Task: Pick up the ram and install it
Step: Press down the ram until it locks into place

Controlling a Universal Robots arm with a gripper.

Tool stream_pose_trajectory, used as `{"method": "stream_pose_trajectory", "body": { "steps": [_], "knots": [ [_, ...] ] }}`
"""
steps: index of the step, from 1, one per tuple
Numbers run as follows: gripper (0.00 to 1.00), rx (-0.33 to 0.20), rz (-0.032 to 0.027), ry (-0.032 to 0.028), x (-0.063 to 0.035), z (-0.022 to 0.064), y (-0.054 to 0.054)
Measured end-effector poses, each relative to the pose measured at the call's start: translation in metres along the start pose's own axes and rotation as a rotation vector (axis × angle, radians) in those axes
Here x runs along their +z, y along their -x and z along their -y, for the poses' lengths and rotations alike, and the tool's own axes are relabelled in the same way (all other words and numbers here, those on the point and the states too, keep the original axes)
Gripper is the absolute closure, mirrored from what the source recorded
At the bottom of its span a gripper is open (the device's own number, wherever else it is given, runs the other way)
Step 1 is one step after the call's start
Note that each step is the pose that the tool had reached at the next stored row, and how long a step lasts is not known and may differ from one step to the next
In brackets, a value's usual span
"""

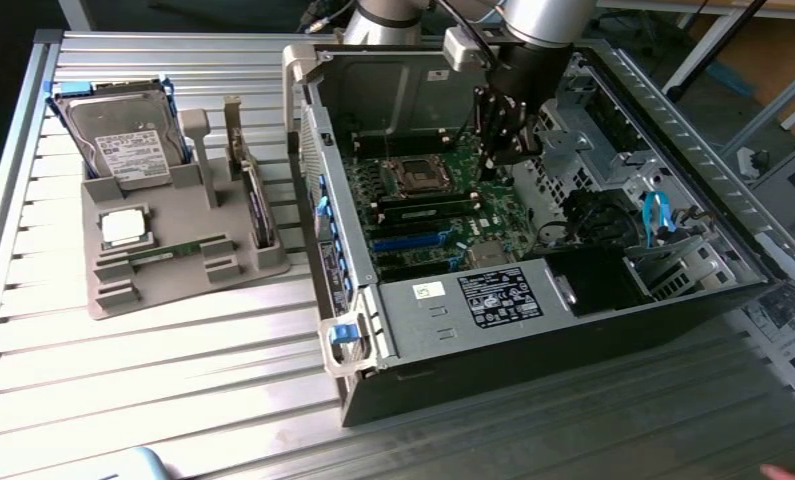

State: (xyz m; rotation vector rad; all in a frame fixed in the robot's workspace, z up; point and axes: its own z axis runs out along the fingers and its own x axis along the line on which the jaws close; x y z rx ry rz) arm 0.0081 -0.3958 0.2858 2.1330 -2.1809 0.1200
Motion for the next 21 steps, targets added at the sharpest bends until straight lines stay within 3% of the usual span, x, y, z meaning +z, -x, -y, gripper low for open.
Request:
{"method": "stream_pose_trajectory", "body": {
  "steps": [4,5,6,7,9,10,21],
  "knots": [
    [0.89,0.0,0.0018,0.0002,0.0,0.0,0.0],
    [0.89,0.0,0.014,0.0004,-0.0001,0.0001,-0.0002],
    [0.89,0.0,0.0537,0.0011,0.0,0.0,-0.0003],
    [0.89,-0.001,0.0826,0.0018,0.0,0.0,-0.0003],
    [0.89,-0.001,0.0952,0.0021,0.0,0.0,-0.0004],
    [0.89,-0.001,0.0979,0.0021,0.0,0.0,-0.0003],
    [0.89,0.025,0.0981,0.0039,0.0,0.0,-0.0003]
  ]
}}
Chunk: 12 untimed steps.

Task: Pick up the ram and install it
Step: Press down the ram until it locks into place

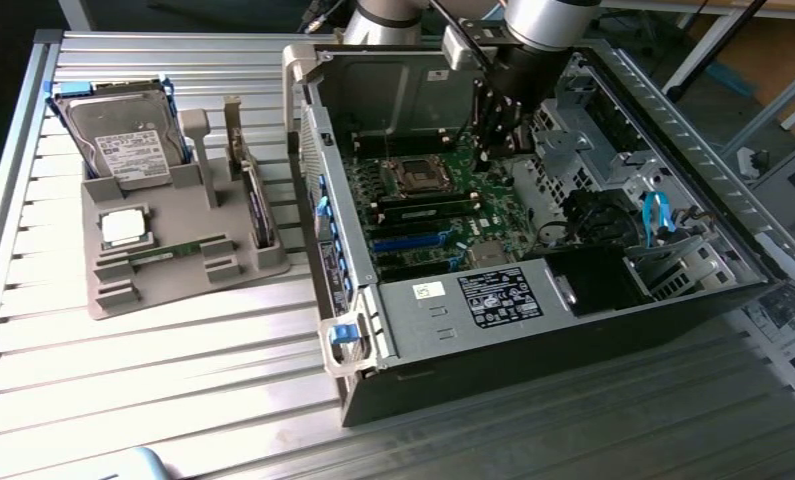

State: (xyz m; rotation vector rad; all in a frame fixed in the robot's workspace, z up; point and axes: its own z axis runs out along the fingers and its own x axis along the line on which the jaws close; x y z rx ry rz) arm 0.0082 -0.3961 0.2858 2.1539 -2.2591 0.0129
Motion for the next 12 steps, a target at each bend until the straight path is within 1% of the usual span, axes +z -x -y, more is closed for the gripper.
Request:
{"method": "stream_pose_trajectory", "body": {
  "steps": [5,12],
  "knots": [
    [0.89,0.024,0.0001,0.0005,0.0001,0.0,0.0],
    [0.89,0.034,-0.0007,0.0006,0.0007,0.0,0.0]
  ]
}}
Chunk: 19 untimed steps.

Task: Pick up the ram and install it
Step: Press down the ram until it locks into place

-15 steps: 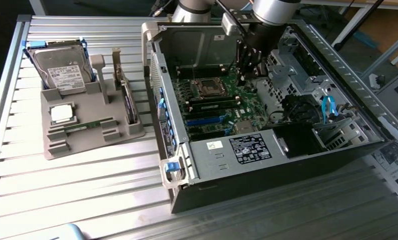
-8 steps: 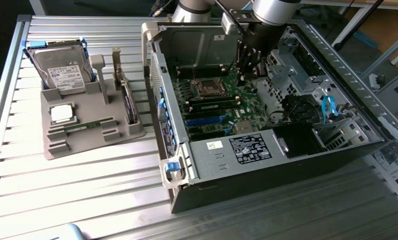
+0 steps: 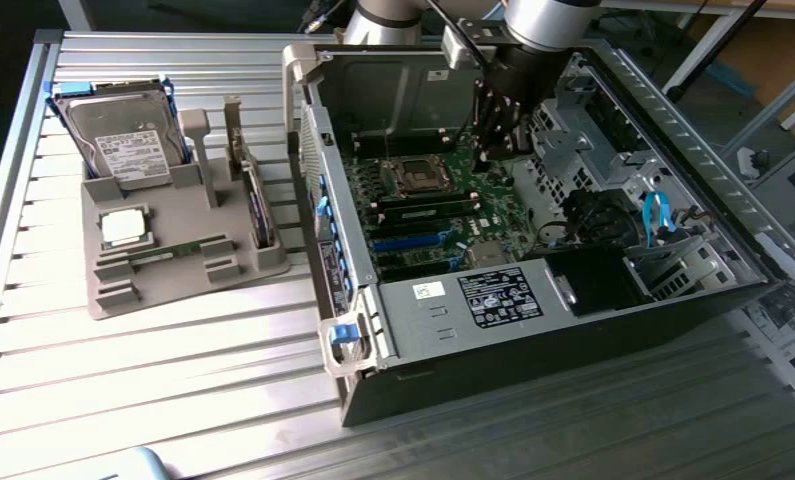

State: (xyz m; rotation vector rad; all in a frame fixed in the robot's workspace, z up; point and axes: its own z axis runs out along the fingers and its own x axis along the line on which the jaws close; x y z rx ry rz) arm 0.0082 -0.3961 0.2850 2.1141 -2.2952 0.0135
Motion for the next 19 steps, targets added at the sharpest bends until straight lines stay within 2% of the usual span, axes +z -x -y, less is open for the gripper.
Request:
{"method": "stream_pose_trajectory", "body": {
  "steps": [19],
  "knots": [
    [0.89,0.054,0.0004,0.0011,0.001,0.0,0.0]
  ]
}}
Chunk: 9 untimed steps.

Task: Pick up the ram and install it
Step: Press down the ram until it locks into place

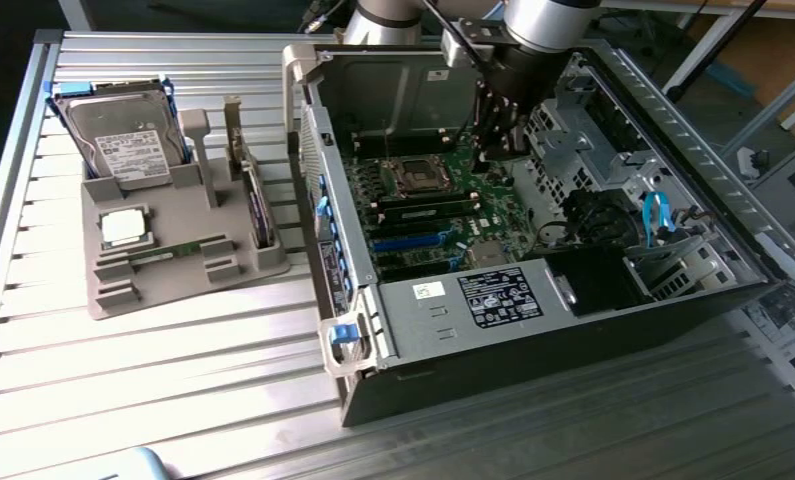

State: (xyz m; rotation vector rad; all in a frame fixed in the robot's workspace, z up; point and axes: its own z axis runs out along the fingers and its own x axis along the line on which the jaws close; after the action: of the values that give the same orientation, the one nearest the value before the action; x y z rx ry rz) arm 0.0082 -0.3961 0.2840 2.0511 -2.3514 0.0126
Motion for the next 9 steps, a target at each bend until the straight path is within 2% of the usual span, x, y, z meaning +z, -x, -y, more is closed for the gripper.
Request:
{"method": "stream_pose_trajectory", "body": {
  "steps": [9],
  "knots": [
    [0.89,0.026,0.0002,0.0006,0.0004,0.0,0.0]
  ]
}}
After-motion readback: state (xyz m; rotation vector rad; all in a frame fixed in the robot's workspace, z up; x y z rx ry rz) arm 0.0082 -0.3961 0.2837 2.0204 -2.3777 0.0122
